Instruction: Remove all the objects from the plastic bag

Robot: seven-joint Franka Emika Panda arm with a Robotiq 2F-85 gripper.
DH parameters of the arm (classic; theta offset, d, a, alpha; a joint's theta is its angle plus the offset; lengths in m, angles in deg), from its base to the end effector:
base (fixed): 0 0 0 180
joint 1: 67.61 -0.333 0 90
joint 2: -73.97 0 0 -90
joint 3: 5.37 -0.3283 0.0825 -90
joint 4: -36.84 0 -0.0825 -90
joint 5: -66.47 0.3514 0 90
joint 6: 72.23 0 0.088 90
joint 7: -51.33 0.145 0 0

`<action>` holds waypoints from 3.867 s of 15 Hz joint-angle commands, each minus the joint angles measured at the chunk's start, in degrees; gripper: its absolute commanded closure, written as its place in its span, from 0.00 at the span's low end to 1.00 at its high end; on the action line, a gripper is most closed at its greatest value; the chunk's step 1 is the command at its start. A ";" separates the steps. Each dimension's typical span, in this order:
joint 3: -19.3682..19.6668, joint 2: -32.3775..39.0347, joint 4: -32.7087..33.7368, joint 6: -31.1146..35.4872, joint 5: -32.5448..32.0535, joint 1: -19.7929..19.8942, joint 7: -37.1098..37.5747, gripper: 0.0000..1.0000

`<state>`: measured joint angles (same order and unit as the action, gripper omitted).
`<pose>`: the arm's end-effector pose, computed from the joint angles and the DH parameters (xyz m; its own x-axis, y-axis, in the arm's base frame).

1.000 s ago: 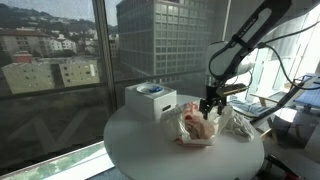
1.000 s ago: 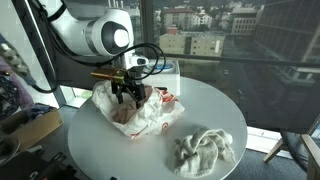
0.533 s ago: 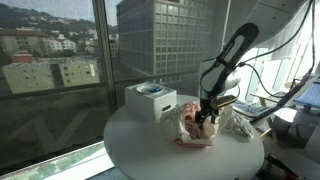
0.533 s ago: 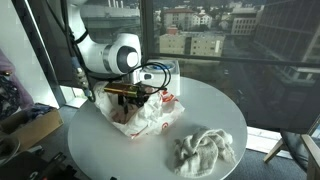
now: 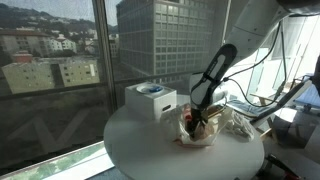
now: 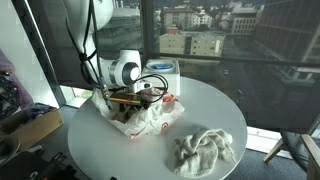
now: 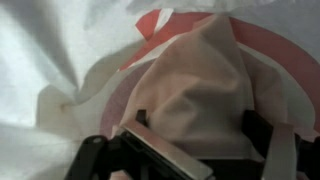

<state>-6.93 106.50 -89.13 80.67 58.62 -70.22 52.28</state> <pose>0.5234 0.0408 0.1159 0.9798 0.1741 -0.0981 0.1784 -0.9833 0.0372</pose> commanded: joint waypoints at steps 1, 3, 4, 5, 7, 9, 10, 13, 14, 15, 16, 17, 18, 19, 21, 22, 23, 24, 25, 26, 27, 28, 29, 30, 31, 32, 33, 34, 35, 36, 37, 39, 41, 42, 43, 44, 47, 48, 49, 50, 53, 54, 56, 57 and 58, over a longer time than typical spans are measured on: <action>1.31 3.15 3.36 -0.69 -0.83 -2.45 0.04 0.34; 1.52 2.80 2.81 -0.83 -0.88 -3.33 0.39 0.49; 1.82 2.26 2.23 -0.77 -1.15 -4.01 0.81 0.57; 1.99 1.81 1.94 -1.08 -1.34 -4.56 1.05 0.64; 2.54 0.54 1.16 -1.52 -1.84 -5.81 1.78 0.79; 3.83 -1.25 0.05 -1.19 -3.70 -7.99 3.13 0.94; 4.45 -2.26 -0.62 -0.54 -4.94 -9.01 3.79 0.97; 5.49 -7.13 -3.63 0.57 -8.22 -11.79 6.54 0.97; 6.01 -9.26 -4.96 1.10 -9.79 -12.96 7.90 0.95; 6.57 -11.89 -6.47 1.47 -11.71 -14.24 9.66 0.95; 7.12 -14.05 -7.58 1.65 -13.74 -15.37 11.45 0.95; 8.11 -16.66 -9.03 2.09 -16.95 -16.97 14.28 0.95; 9.05 -19.46 -10.41 1.89 -20.61 -18.43 17.52 0.95; 9.75 -22.05 -11.42 1.38 -25.00 -19.64 21.42 0.95; 11.97 -28.08 -13.63 -0.42 -34.93 -22.88 30.69 0.95; 11.97 -31.14 -14.59 -1.82 -39.43 -23.48 35.44 0.95; 12.01 -34.47 -15.56 -3.38 -43.70 -24.10 40.27 0.95; 11.23 -37.95 -16.70 -5.26 -46.93 -24.19 44.29 0.95; 4.37 -41.13 -17.50 -7.28 -49.79 -18.14 47.92 0.95; 2.34 -44.41 -18.52 -8.82 -51.01 -16.78 50.24 0.95; 0.19 -47.67 -19.62 -9.87 -50.79 -15.08 51.87 0.95; -1.56 -51.03 -20.74 -10.43 -50.07 -13.46 53.02 0.95; -2.96 -54.32 -21.69 -10.79 -49.29 -12.06 53.71 0.95; -3.76 -57.55 -22.71 -10.77 -48.25 -10.79 54.04 0.95; -4.31 -60.83 -23.68 -10.59 -47.41 -9.68 54.38 0.95; -4.39 -64.27 -24.79 -10.09 -46.69 -8.49 54.45 0.95; -1.38 -67.53 -25.64 -10.93 -47.12 -10.54 55.11 0.95; -0.55 -70.88 -26.70 -10.61 -46.69 -9.67 54.92 0.95; 0.67 -74.17 -27.57 -10.60 -46.24 -9.46 54.79 0.95; 2.25 -77.41 -28.56 -10.49 -45.67 -9.21 54.42 0.95; 3.94 -80.68 -29.54 -10.25 -45.56 -8.78 54.15 0.95; 4.02 -87.31 -31.80 -7.93 -40.83 -3.16 50.85 0.95; 6.44 -92.48 -33.51 -6.05 -37.82 1.28 48.90 0.95; 7.75 -94.08 -34.19 -4.65 -36.32 3.81 48.14 0.95; 12.92 -92.57 -31.14 -6.35 -40.36 0.54 51.52 0.95; 14.89 -92.69 -31.67 -4.63 -40.72 2.22 50.86 0.95; 23.25 -88.73 -31.80 -0.89 -43.05 2.21 49.83 0.95; 26.50 -86.26 -32.04 0.76 -43.84 1.92 49.30 0.95; 29.15 -84.18 -32.35 1.95 -44.31 1.58 48.73 0.95; 32.07 -81.41 -32.75 3.52 -44.13 0.77 47.97 0.95; 39.82 -71.16 -30.73 6.12 -42.91 -3.23 45.57 0.95; 41.93 -67.58 -29.65 6.16 -42.09 -5.29 44.78 0.95; 45.24 -60.82 -27.25 6.19 -40.77 -9.29 44.43 0.95; 47.18 -57.79 -25.90 5.92 -39.37 -11.96 43.63 0.95; 48.66 -54.46 -24.21 5.45 -37.89 -14.46 43.28 0.95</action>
<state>37.97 41.37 -119.44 84.62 16.82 -78.10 97.34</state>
